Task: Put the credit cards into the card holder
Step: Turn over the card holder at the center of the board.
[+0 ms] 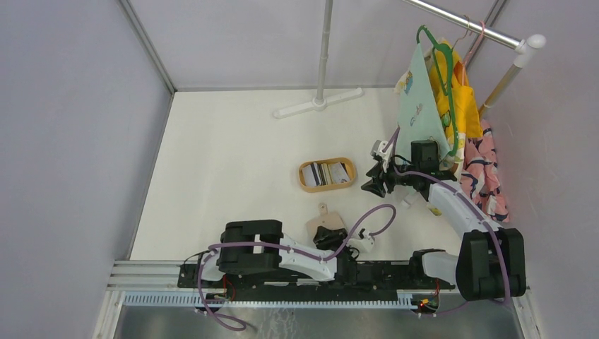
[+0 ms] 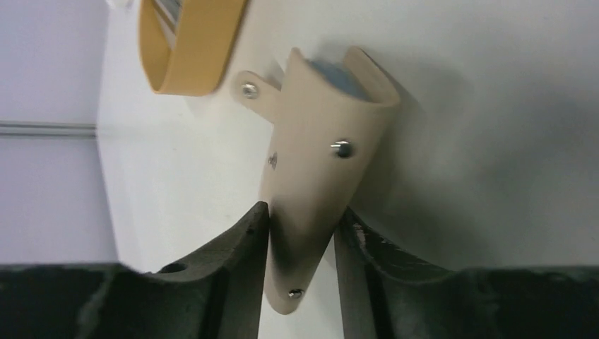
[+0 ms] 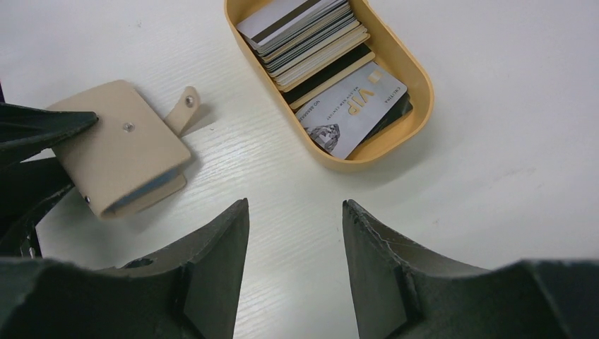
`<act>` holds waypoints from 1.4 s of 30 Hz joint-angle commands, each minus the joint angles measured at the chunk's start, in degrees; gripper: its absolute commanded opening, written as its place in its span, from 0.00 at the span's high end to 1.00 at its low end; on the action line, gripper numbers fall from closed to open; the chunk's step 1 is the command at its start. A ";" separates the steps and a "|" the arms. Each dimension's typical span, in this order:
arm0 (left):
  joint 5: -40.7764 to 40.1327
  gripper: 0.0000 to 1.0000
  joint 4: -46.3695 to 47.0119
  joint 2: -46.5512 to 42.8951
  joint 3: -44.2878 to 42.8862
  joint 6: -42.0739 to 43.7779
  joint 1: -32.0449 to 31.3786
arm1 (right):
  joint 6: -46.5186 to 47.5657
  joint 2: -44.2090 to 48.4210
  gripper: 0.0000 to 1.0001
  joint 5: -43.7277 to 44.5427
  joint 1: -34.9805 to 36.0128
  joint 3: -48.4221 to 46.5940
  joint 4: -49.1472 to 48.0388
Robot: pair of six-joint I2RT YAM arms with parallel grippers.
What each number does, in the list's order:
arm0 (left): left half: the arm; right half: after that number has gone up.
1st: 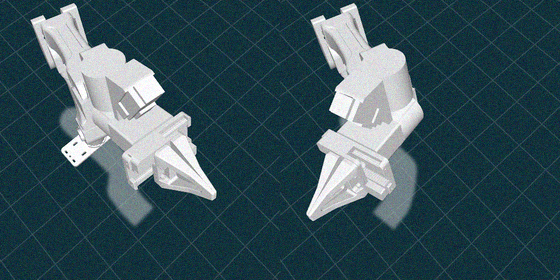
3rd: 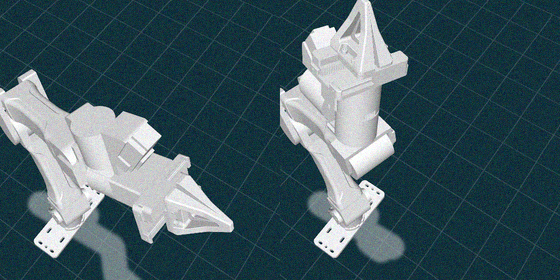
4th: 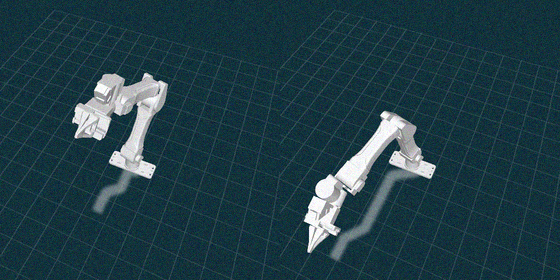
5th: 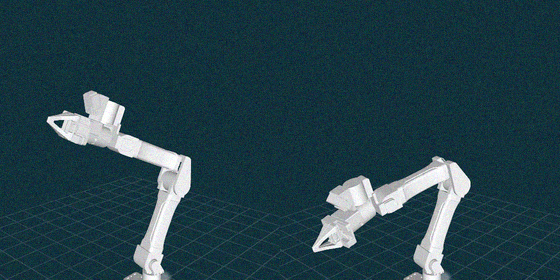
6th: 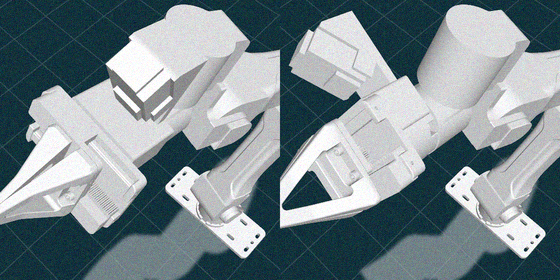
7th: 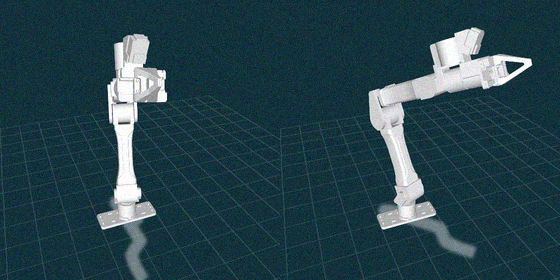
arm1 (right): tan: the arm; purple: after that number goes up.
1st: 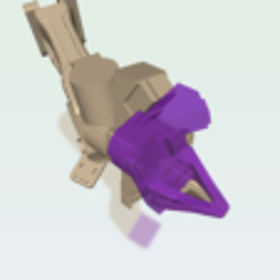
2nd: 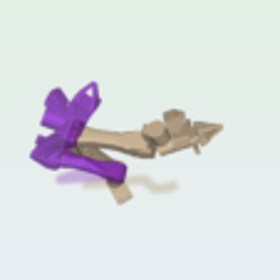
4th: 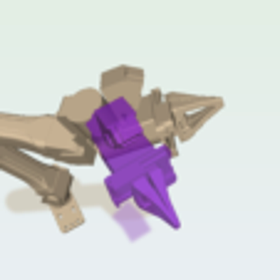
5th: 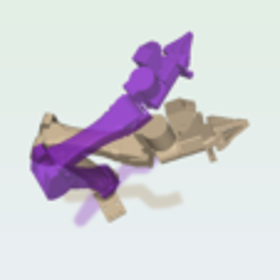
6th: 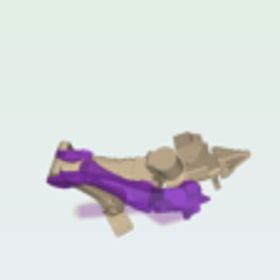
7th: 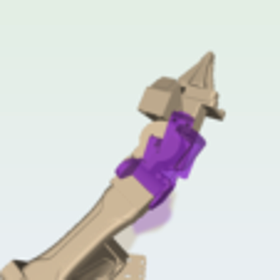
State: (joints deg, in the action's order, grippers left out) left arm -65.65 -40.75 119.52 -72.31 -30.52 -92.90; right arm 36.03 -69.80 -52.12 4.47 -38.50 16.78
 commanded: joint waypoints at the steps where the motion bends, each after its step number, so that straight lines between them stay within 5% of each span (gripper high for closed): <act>1: 7.32 0.46 12.04 -4.66 2.97 5.19 -0.35 | -0.52 -0.14 0.43 -2.20 -0.58 0.25 -1.43; 6: 15.28 0.23 18.47 -7.20 5.05 7.32 -0.35 | -0.05 -0.01 0.43 -2.46 -0.81 0.27 -1.05; 20: 35.12 0.15 44.34 -34.08 25.32 8.29 1.32 | 8.39 3.51 0.43 -6.01 -0.84 2.49 0.03; 27: 49.49 0.14 58.07 -53.52 40.93 3.89 15.88 | 41.78 7.43 0.43 -18.64 -0.23 4.65 17.24; 32: 50.70 0.14 58.21 -57.62 45.75 2.42 24.90 | 67.10 7.80 0.39 -20.11 7.08 5.23 29.84; 42: 58.08 0.20 63.82 -48.14 47.52 -0.37 34.32 | 47.92 7.21 0.43 -4.04 26.80 9.18 8.09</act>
State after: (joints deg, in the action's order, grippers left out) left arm -11.97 16.45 68.01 -24.67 -28.29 -60.03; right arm 89.03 -62.61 -61.98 27.57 -30.52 33.08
